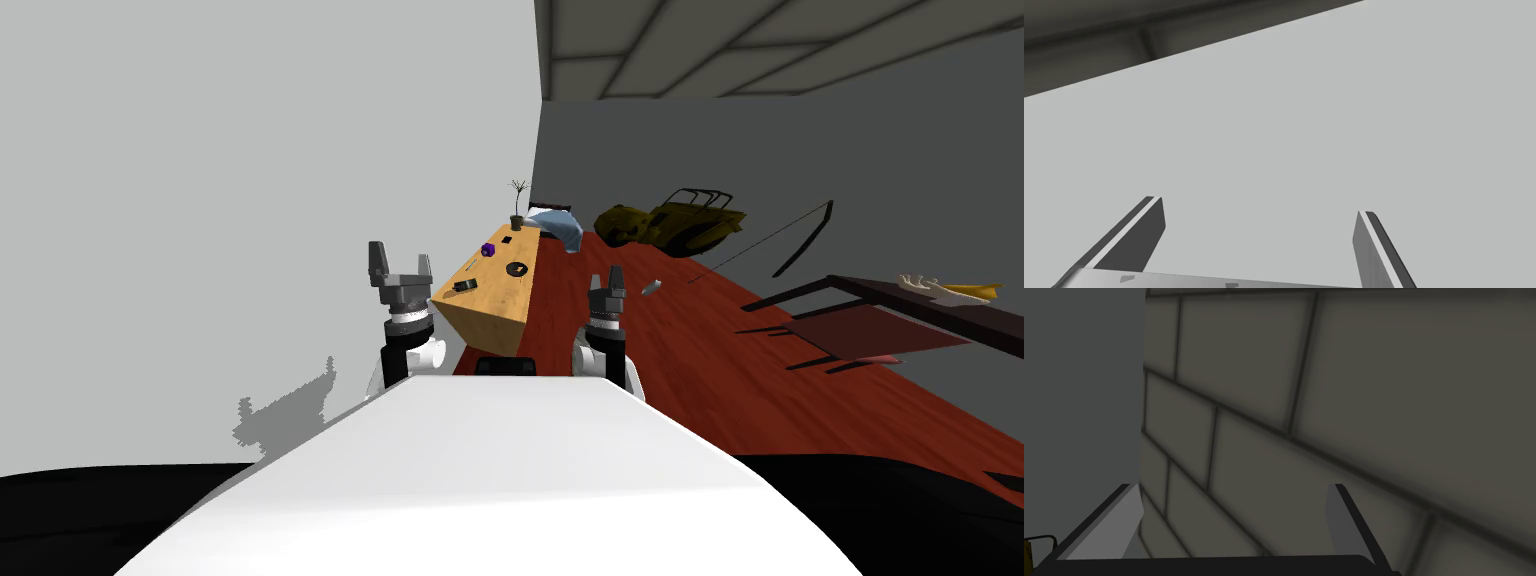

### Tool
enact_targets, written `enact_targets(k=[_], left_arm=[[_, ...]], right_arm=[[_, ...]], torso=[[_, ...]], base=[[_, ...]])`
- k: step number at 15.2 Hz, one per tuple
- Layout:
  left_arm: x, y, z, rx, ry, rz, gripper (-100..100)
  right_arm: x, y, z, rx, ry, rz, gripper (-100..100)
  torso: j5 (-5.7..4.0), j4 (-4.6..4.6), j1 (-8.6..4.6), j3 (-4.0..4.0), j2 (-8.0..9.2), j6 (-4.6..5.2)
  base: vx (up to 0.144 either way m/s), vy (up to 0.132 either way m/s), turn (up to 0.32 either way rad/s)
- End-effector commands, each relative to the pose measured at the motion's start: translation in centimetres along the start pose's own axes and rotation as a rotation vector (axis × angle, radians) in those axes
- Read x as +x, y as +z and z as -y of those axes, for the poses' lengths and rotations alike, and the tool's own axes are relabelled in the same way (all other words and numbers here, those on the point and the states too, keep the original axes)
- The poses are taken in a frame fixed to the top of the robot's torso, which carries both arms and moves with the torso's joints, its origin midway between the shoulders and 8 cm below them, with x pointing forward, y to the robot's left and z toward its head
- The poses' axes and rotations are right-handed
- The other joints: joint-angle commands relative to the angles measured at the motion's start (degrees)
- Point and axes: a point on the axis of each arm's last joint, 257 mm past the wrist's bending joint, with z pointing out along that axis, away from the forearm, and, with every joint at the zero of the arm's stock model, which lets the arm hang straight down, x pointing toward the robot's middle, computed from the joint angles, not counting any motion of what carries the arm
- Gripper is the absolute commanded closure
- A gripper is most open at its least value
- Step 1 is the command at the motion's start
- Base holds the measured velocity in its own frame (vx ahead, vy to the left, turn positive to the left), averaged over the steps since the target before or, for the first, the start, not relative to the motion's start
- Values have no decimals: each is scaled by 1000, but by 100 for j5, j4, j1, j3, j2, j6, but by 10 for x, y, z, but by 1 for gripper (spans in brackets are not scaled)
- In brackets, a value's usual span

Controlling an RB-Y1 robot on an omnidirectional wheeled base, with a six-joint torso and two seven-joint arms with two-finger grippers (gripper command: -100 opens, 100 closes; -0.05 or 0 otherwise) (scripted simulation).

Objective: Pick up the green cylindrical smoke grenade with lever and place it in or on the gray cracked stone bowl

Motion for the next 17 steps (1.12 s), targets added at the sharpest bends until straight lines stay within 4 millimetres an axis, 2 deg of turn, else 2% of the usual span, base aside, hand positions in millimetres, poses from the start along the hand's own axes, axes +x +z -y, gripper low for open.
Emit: enact_targets(k=[1,3,4,6,7,8,9,11,13,14,15,16,17], left_arm=[[4,0,-7,-19,3,-31,-100],[7,1,-22,-59,3,-69,-100],[8,1,-22,-60,4,-73,-100],[9,2,-44,-117,3,-109,-100],[10,2,-44,-118,4,-111,-100],[10,3,-58,-152,3,-127,-100],[10,3,-58,-152,3,-127,-100],[8,6,-85,-219,4,-156,-100],[7,5,-89,-231,5,-155,-100],[5,6,-104,-271,7,-166,-100],[5,6,-105,-275,7,-165,-100],[2,8,-120,-311,10,-175,-100],[1,7,-123,-321,11,-173,-100]], right_arm=[[0,0,0,0,0,0,0],[0,0,0,0,0,0,0],[0,0,0,0,0,0,0],[0,0,0,0,0,0,0],[0,0,0,0,0,0,0],[0,0,0,0,0,0,0],[0,0,0,0,0,0,0],[0,0,0,0,0,0,0],[0,0,0,0,0,0,0],[0,0,0,0,0,0,0],[0,0,0,0,0,0,0],[0,0,0,0,0,0,0],[0,0,0,0,0,0,0]], torso=[[0,0,0,0,0,0],[-1,0,-3,0,0,1],[-1,0,-6,0,0,1],[-2,0,-12,0,1,1],[-3,0,-15,0,1,2],[-3,0,-15,1,2,1],[-3,0,-16,1,3,1],[-4,1,-18,1,3,1],[-5,0,-23,1,2,1],[-5,0,-19,1,2,0],[-4,0,-18,0,1,2],[-4,0,-17,1,1,1],[-4,0,-20,0,1,2]], base=[[-2,-6,-4],[-5,-23,-13],[-7,-31,-8],[-9,-41,-13],[-11,-43,-12],[-12,-45,-13],[-13,-44,-9],[-13,-53,-18],[-10,-50,-12],[-8,-43,-9],[-9,-42,-13],[-11,-53,-20],[-11,-54,-17]])
